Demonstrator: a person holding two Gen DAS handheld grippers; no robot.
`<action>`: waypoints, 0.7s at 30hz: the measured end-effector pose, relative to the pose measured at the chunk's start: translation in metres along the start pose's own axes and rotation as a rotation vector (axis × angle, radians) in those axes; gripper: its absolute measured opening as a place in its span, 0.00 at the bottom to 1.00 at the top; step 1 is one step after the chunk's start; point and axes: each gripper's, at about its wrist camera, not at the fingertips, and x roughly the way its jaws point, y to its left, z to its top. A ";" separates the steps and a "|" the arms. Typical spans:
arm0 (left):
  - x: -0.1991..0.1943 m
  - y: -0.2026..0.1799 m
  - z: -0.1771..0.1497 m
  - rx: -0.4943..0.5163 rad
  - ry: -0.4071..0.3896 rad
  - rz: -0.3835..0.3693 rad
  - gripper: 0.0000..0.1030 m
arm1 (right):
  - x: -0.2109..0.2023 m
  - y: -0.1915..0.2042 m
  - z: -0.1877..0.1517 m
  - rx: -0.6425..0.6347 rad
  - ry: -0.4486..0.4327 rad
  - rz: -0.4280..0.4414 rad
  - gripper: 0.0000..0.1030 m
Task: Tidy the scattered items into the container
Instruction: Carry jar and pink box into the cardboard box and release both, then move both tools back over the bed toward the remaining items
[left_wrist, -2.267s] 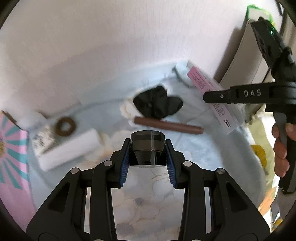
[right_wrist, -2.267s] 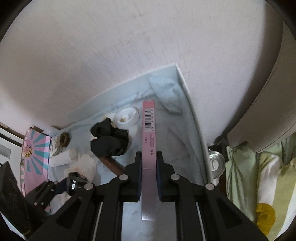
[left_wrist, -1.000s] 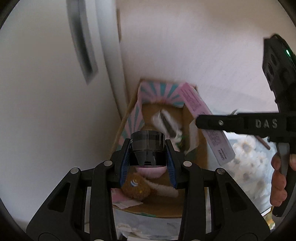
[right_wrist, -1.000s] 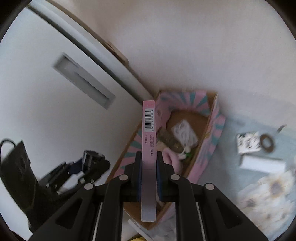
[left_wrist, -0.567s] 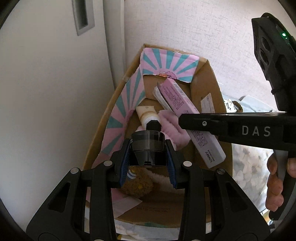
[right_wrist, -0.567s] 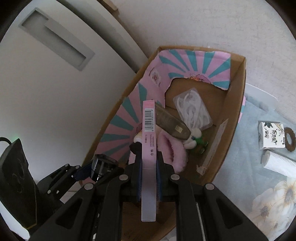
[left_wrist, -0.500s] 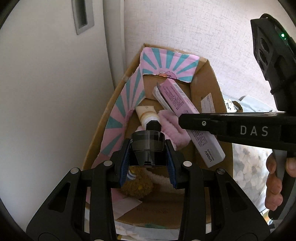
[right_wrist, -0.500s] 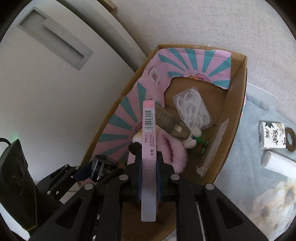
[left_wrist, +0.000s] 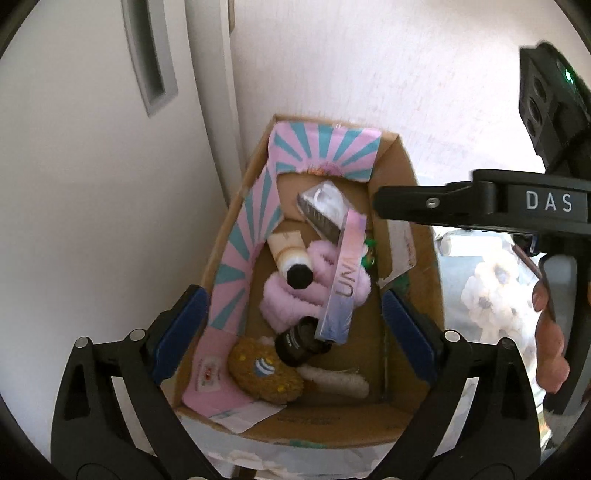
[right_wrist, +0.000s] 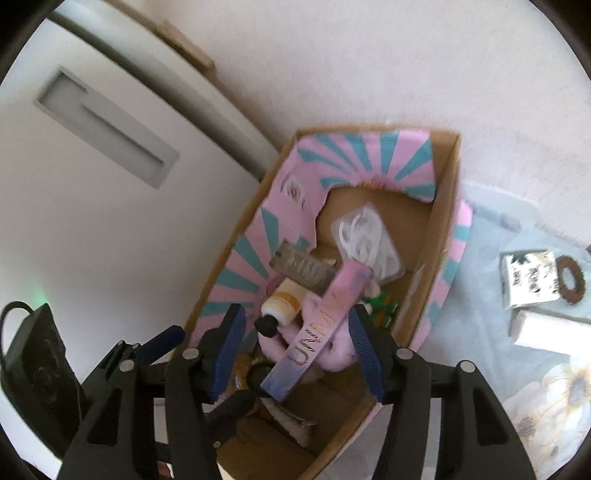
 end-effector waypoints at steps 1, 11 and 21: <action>-0.006 0.000 0.001 0.002 -0.012 -0.006 0.94 | -0.007 -0.002 -0.002 0.002 -0.018 0.005 0.53; -0.037 -0.006 0.009 -0.039 -0.057 -0.059 0.99 | -0.056 -0.019 -0.034 0.030 -0.095 -0.002 0.53; -0.071 -0.047 0.031 0.104 -0.120 -0.055 0.99 | -0.151 -0.050 -0.043 -0.083 -0.188 -0.259 0.53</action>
